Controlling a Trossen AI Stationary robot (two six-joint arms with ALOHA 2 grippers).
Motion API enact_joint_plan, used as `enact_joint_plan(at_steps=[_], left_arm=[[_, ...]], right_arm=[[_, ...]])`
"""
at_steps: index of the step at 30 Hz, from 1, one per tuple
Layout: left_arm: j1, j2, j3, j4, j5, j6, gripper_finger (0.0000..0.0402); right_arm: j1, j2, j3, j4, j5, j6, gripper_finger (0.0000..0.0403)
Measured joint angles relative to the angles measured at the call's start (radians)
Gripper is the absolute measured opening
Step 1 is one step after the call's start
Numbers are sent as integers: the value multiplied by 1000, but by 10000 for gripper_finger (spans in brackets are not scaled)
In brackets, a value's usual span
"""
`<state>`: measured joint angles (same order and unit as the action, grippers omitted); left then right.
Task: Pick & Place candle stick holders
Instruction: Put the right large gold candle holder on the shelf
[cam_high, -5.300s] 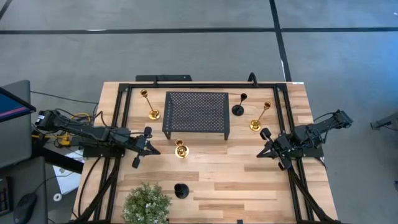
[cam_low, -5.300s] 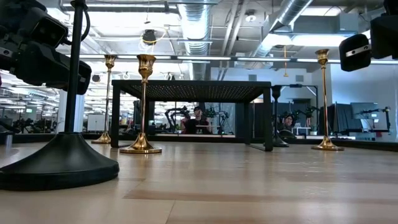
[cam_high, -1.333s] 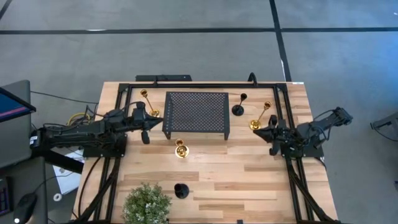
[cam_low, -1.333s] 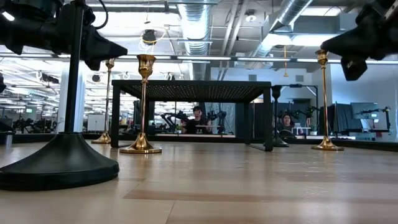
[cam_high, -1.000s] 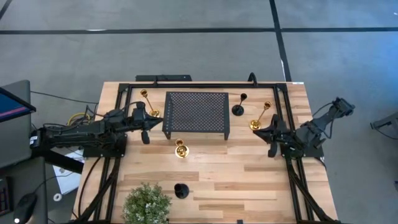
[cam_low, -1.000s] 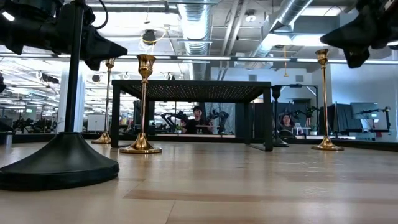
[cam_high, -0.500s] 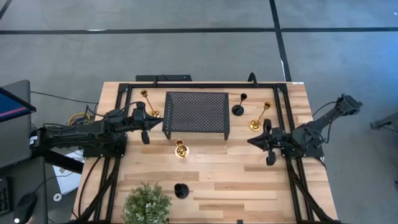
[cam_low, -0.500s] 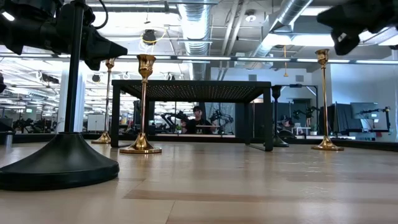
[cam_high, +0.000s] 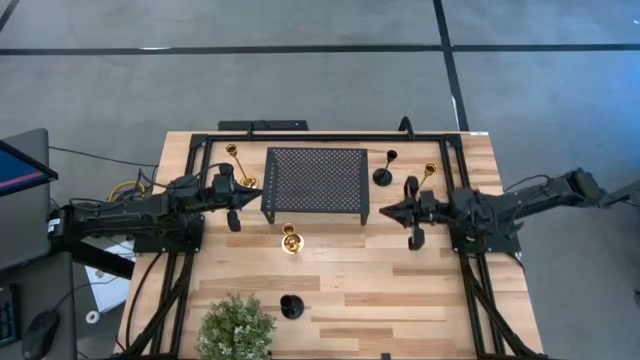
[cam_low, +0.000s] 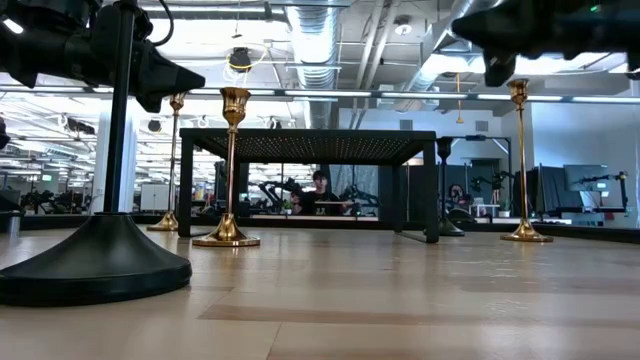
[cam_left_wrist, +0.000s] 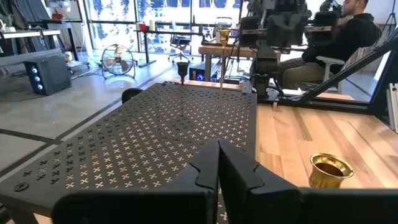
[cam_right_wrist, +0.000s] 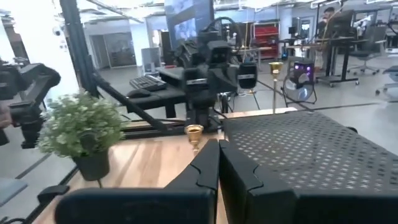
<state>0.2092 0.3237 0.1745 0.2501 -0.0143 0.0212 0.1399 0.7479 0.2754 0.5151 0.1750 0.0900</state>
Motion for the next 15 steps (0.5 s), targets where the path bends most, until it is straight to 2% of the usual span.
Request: enact_joint_plan(at_steps=[4,7,10,15], left_arm=[[0,0,0,3,0,0,8],[0,0,0,3,0,0,8],[0,0,0,3,0,0,8],[0,0,0,3,0,0,8]], right_arm=[[-122,-18,45,-27,-120,20,0],[-182,-49,124,-182,-175,-4,0],[-217,-76,222,-408,-147,-41,0],[-228,-131,343,-682,-13,-71,0]])
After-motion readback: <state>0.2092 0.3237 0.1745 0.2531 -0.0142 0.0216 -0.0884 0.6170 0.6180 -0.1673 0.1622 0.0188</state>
